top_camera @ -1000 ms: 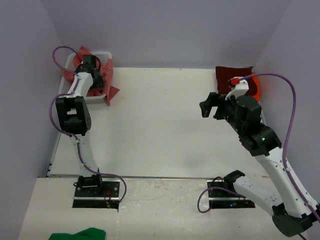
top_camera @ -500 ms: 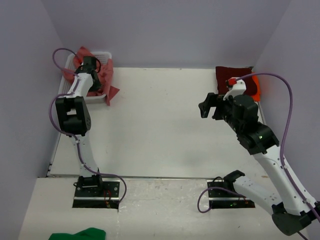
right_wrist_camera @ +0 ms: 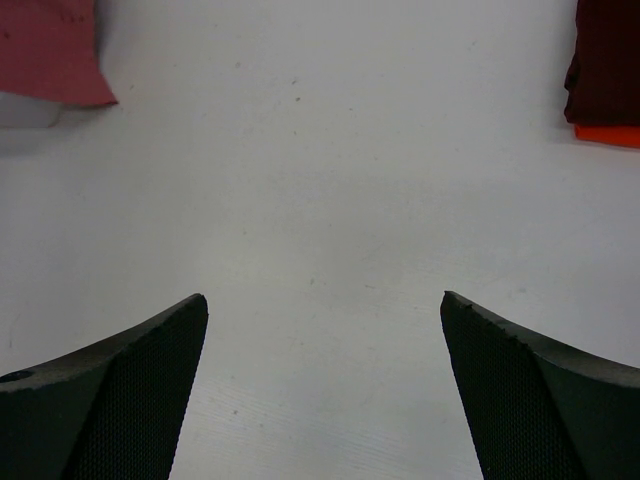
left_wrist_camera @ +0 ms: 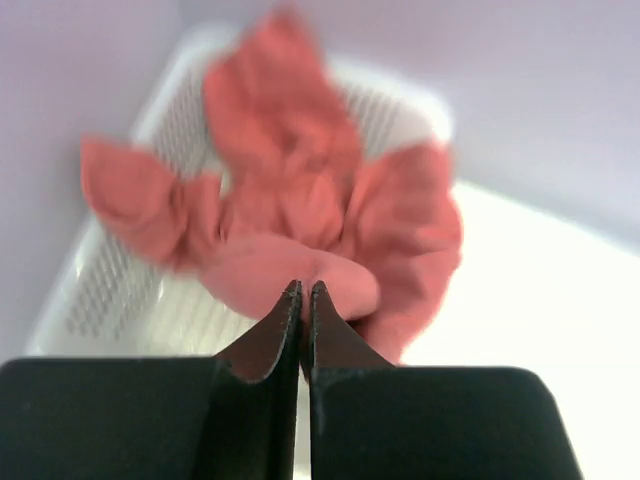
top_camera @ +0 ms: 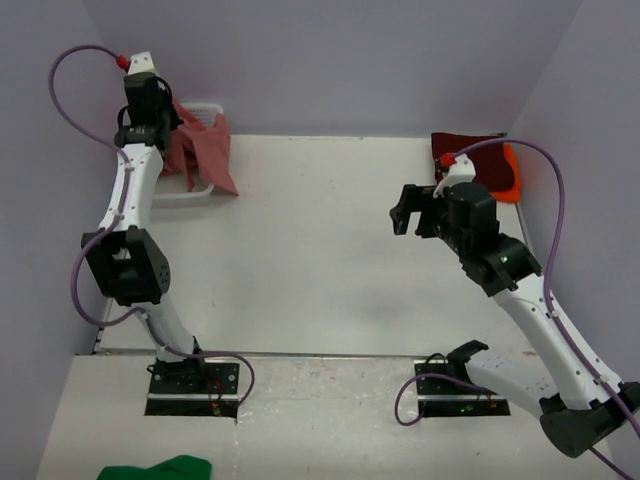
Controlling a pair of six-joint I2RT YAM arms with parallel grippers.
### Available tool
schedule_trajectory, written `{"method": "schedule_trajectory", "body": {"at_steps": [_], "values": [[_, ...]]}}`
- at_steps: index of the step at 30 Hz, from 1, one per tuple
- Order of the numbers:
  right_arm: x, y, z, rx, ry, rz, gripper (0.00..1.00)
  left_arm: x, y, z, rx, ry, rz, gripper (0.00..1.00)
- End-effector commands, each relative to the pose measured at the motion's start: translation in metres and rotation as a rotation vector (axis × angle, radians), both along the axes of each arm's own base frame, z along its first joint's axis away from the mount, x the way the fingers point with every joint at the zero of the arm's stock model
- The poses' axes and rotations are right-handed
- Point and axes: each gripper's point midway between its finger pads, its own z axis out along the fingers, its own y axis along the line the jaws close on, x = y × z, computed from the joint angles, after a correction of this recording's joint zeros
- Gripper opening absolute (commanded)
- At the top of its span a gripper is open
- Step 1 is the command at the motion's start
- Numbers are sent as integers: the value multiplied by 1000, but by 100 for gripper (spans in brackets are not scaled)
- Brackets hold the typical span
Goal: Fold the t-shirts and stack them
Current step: Grab crumpled tshirt from bin with the left arm, then move the tshirt to the center of the board
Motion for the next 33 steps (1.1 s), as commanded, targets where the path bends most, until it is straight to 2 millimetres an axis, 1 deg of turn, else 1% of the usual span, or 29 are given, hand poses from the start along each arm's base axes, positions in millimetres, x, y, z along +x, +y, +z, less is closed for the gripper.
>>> {"method": "schedule_trajectory", "body": {"at_steps": [1,3,4,5,6,7,8,9,10,11,12,13,14,15,16,17,18,19,20,21,22,25,27,28,29,30,31,32,33], "values": [[3,8,0,19,-10,20,99,-12,-19,154,112,-453,-153,0],[6,8,-4,20,-12,10,99,-20,-44,208,133,-626,-291,0],[7,7,-10,13,-1,4,99,-30,-55,236,135,-694,-337,0],[8,7,-12,8,3,-4,99,-37,-80,254,126,-739,-445,0],[11,5,-17,3,5,-23,99,-50,-105,290,119,-801,-521,0],[13,6,-18,3,6,-23,99,-58,-111,316,136,-857,-551,0],[13,5,-20,-3,17,-34,99,-66,-141,319,107,-825,-654,0],[15,5,-22,-3,20,-39,99,-103,-164,379,137,-952,-720,0],[16,5,-23,-3,18,-47,99,-112,-178,391,128,-974,-763,0],[18,6,-23,5,12,-52,99,-136,-201,405,90,-1004,-865,0],[18,6,-25,8,12,-54,99,-160,-208,422,78,-1054,-910,0],[19,8,-26,15,10,-55,99,-198,-210,443,66,-1117,-939,0],[20,10,-25,36,1,-53,99,-208,-220,438,7,-1128,-1007,0],[19,11,-28,39,5,-54,99,-229,-222,447,-2,-1168,-1035,0],[19,12,-30,48,4,-59,99,-267,-224,463,-37,-1224,-1068,0],[20,14,-28,56,-13,-57,99,-282,-232,461,-50,-1209,-1138,0],[19,13,-27,58,-14,-61,99,-308,-233,466,-54,-1230,-1169,0],[18,12,-28,65,-9,-77,99,-321,-234,467,-69,-1241,-1188,0],[15,13,-26,66,-8,-77,99,-318,-235,457,-82,-1209,-1192,0],[13,14,-22,71,-13,-73,99,-331,-232,460,-70,-1220,-1177,0],[11,13,-19,74,-16,-86,99,-326,-231,453,-80,-1184,-1159,0],[1,16,-4,90,-52,-86,99,-304,-234,429,-141,-1104,-1156,0],[-4,19,1,88,-60,-84,99,-275,-238,406,-192,-1028,-1156,0],[-5,20,2,84,-60,-85,99,-266,-241,398,-219,-1010,-1169,0],[-8,23,-2,70,-39,-80,99,-247,-245,378,-247,-952,-1169,0],[-9,24,0,67,-36,-84,99,-231,-245,361,-272,-908,-1151,0],[-8,24,-4,55,-24,-103,99,-219,-248,345,-282,-886,-1145,0],[-13,28,-7,42,-13,-96,99,-190,-252,294,-329,-780,-1109,0],[-15,29,-10,35,-7,-97,99,-176,-256,266,-349,-734,-1089,0]]}}
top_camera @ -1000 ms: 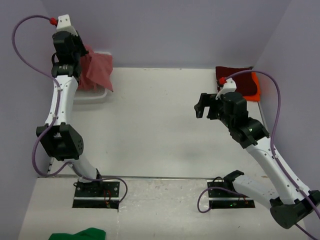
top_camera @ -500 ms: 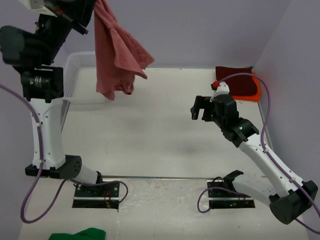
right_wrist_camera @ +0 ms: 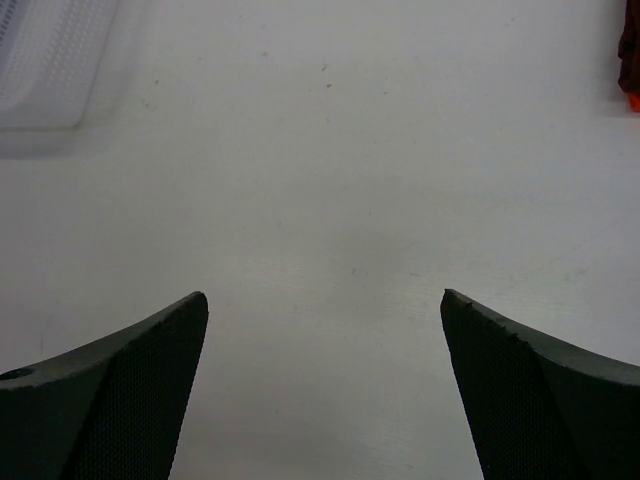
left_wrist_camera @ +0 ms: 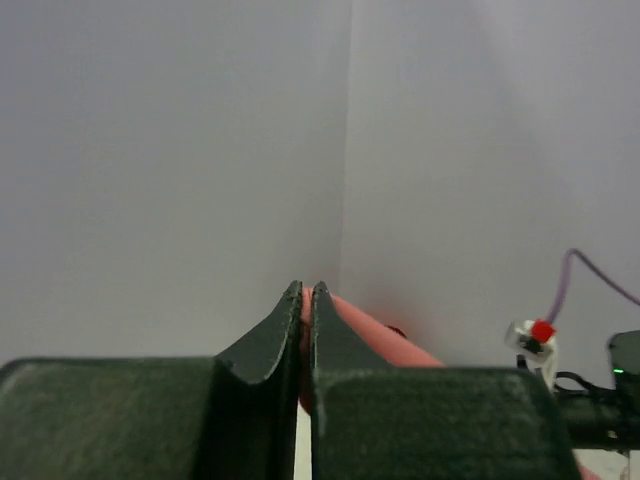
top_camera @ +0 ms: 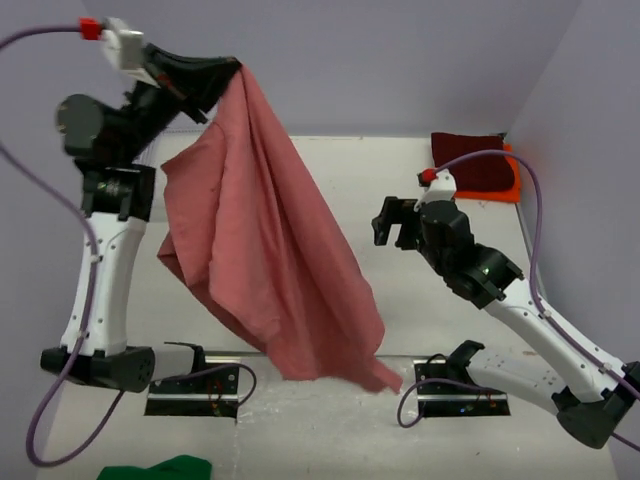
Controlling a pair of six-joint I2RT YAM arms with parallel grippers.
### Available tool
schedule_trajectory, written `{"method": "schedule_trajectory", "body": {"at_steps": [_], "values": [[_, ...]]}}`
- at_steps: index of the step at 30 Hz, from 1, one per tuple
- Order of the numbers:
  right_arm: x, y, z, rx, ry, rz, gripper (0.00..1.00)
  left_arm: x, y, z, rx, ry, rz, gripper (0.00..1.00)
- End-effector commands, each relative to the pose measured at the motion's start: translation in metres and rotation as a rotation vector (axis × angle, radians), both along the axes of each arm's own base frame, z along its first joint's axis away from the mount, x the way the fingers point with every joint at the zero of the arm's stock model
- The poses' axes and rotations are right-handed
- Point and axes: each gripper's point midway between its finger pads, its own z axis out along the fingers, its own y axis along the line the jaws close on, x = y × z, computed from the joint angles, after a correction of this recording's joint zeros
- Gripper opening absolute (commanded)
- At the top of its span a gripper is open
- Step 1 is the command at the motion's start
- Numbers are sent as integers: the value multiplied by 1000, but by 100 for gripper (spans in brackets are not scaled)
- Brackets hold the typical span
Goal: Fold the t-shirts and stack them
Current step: Move the tshirt to the center of the board
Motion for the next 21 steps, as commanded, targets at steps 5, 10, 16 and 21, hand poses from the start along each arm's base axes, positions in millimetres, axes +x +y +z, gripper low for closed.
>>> {"method": "schedule_trajectory", "body": {"at_steps": [5,10,16,21], "values": [[-6,17,-11,-31,42,5,99,187,-41,-338,120,680,57,0],[-15,31,-23,-74,80,40,99,258,-34,-381,181,760,136,17],[-48,53,-38,-60,162,150,99,261,-1,-327,128,728,391,79],[-97,84,-81,6,348,292,99,215,29,-315,126,894,622,73]]}}
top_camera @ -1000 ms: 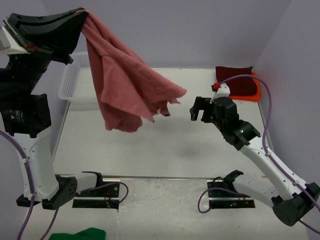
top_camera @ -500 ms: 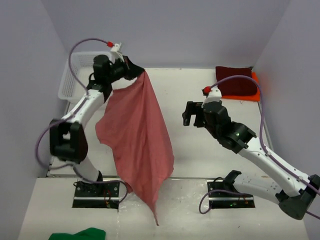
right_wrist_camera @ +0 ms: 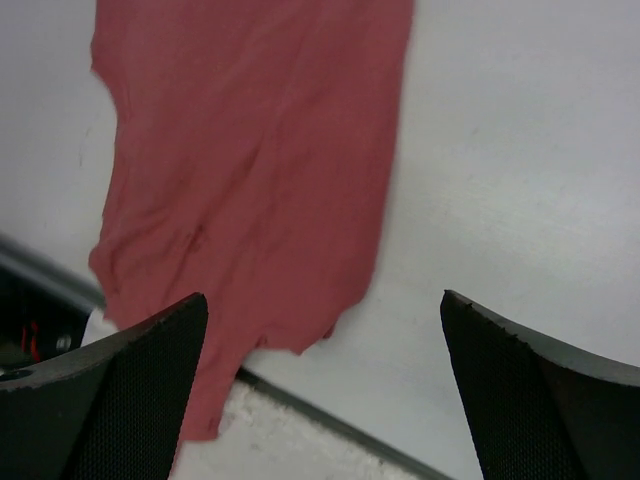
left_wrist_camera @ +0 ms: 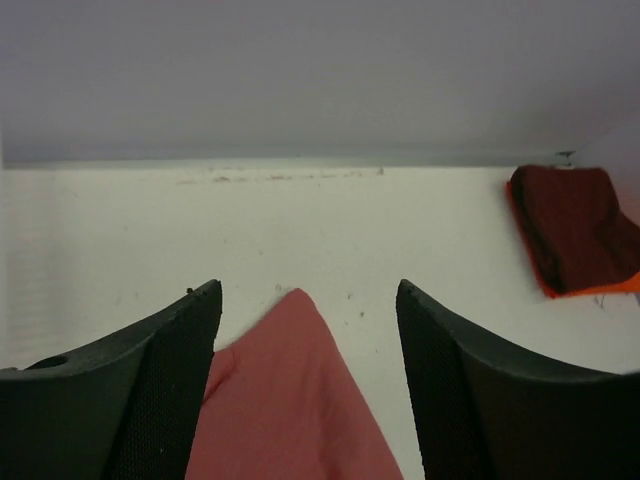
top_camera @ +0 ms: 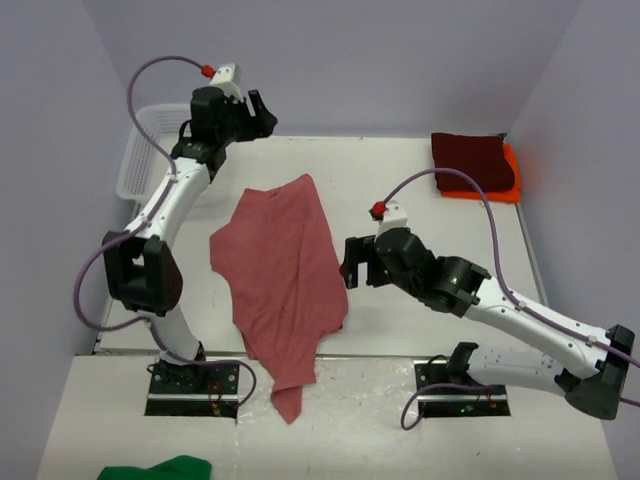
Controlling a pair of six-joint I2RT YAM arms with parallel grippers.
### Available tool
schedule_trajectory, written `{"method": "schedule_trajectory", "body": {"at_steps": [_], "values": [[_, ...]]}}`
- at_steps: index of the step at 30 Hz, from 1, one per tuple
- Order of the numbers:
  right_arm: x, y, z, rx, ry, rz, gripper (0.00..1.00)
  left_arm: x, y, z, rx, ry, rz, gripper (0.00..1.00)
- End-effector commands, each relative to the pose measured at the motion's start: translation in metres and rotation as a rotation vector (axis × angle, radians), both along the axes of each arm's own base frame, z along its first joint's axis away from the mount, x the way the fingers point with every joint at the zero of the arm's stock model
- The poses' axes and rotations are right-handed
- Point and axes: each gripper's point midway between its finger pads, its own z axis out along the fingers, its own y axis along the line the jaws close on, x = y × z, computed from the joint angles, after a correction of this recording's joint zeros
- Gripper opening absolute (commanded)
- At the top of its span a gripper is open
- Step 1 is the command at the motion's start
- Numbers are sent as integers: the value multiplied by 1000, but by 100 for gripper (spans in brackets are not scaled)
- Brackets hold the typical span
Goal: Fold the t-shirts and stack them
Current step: Move the tshirt to the center of the board, then flatten out the tshirt
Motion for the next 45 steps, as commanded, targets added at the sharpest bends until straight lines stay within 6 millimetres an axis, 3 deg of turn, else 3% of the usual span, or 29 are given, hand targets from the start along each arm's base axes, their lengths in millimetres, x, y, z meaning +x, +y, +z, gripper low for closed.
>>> {"method": "schedule_trajectory", "body": {"at_steps": [1,2,3,5,6,9,10,12,14,18,19,25,29,38,45], "values": [[-53,30,-31,59,162,123,99,-36,35,40,72,31,232,71],[-64,34,-46,38,190,143,99,-52,36,47,68,28,241,67],[-72,41,-64,12,233,147,99,-65,36,20,75,91,249,65],[-93,59,-82,-18,275,211,99,-87,41,21,67,88,255,60],[-97,66,-102,-72,305,210,99,-97,43,-2,82,134,253,59],[-102,84,-116,-145,320,218,96,-118,50,-23,108,200,265,51],[-104,86,-133,-216,339,214,93,-128,54,-43,126,245,277,47],[-100,100,-132,-230,319,225,87,-147,57,-66,135,311,275,39],[-100,112,-139,-245,328,239,83,-158,61,-74,141,328,292,32],[-110,132,-142,-256,337,284,71,-176,68,-102,179,386,296,31],[-119,136,-142,-272,325,307,71,-177,70,-104,185,391,302,31],[-129,173,-120,-276,281,391,71,-183,78,-122,198,441,355,30],[-137,195,-118,-302,273,497,68,-186,82,-131,198,475,400,29],[-140,241,-131,-294,268,616,62,-167,86,-119,164,507,450,31],[-133,259,-151,-322,272,648,60,-160,88,-103,138,476,442,33]]}}
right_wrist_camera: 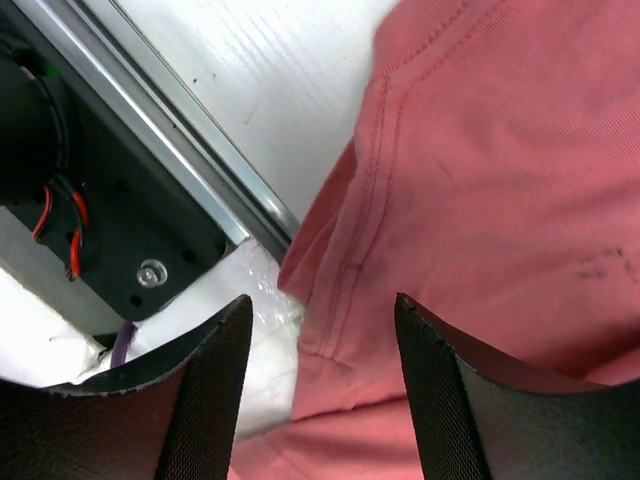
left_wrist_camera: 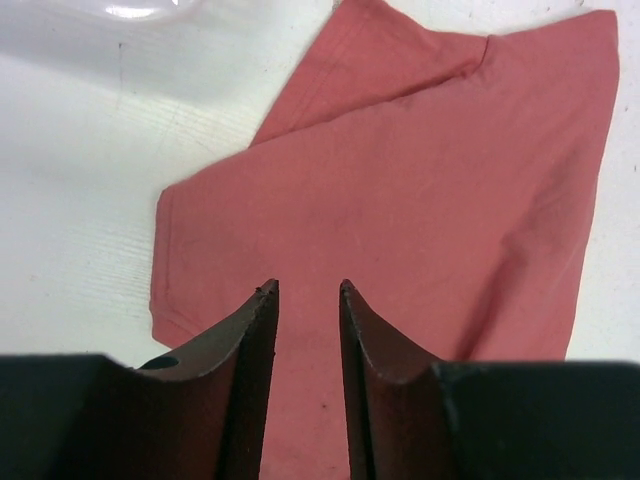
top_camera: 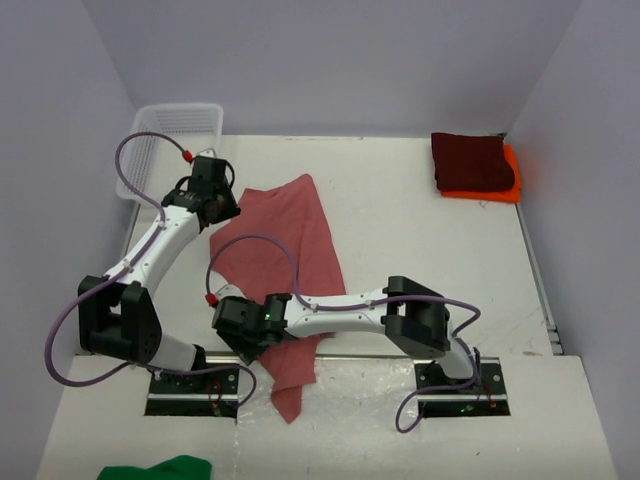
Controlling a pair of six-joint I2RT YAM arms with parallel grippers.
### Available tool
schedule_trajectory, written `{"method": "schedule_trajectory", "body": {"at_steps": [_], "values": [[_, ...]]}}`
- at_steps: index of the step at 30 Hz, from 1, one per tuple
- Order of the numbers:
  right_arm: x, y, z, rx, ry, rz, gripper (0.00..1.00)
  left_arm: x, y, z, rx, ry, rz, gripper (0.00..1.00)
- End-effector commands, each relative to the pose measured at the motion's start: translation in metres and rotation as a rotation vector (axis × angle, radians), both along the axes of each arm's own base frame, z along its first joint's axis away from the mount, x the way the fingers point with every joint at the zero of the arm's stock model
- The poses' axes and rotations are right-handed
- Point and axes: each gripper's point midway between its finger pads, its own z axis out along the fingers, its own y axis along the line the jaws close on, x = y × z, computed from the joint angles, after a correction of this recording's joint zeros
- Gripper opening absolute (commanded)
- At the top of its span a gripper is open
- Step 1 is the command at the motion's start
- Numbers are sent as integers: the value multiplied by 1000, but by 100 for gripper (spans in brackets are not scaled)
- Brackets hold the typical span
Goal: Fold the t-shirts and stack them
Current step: Flatten out the tshirt
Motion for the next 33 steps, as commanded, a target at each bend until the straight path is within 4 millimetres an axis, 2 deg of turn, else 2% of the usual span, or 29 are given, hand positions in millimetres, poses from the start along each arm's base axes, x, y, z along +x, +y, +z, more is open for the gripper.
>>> {"method": "schedule_trajectory", "body": {"at_steps": [1,6,12,15,16,18,19,22,23,24,25,26,27,28,30,31,33], "values": [[5,16,6,30,-6,36,60,4,0,21,-22,-48,12,33],[21,18,-3,23,-6,10,57,-2,4,26,-10,-65,9,33],[42,18,-14,9,-7,-21,54,-8,-1,35,-35,-92,-24,34],[49,19,-19,2,-4,-32,38,-9,0,39,-33,-104,-31,35],[51,19,-20,1,-6,-37,25,-9,0,39,-26,-104,-33,35],[52,20,-18,4,-12,-34,15,-9,1,37,-19,-103,-33,36],[54,19,-17,2,-21,-39,0,-10,1,36,-19,-100,-33,36],[60,14,-8,-8,-57,-66,0,-11,1,31,-18,-95,-35,36],[61,11,-2,-11,-70,-80,0,-11,2,29,-16,-91,-33,36],[61,8,14,5,-90,-89,0,-13,4,24,-10,-80,-27,36],[67,-2,22,-15,-129,-116,0,-14,5,21,-4,-75,-19,36],[69,-13,44,-10,-152,-140,0,-16,6,17,-1,-67,-17,36],[73,-15,57,12,-175,-161,0,-17,7,14,2,-60,-18,36],[78,-27,67,-13,-199,-179,0,-18,6,13,2,-56,-20,36],[99,-45,93,-16,-268,-236,0,-19,6,9,1,-47,-27,36],[104,-54,117,11,-285,-251,0,-20,4,10,-3,-50,-38,38],[133,-78,138,0,-338,-313,0,-21,-1,10,-17,-52,-73,41]]}}
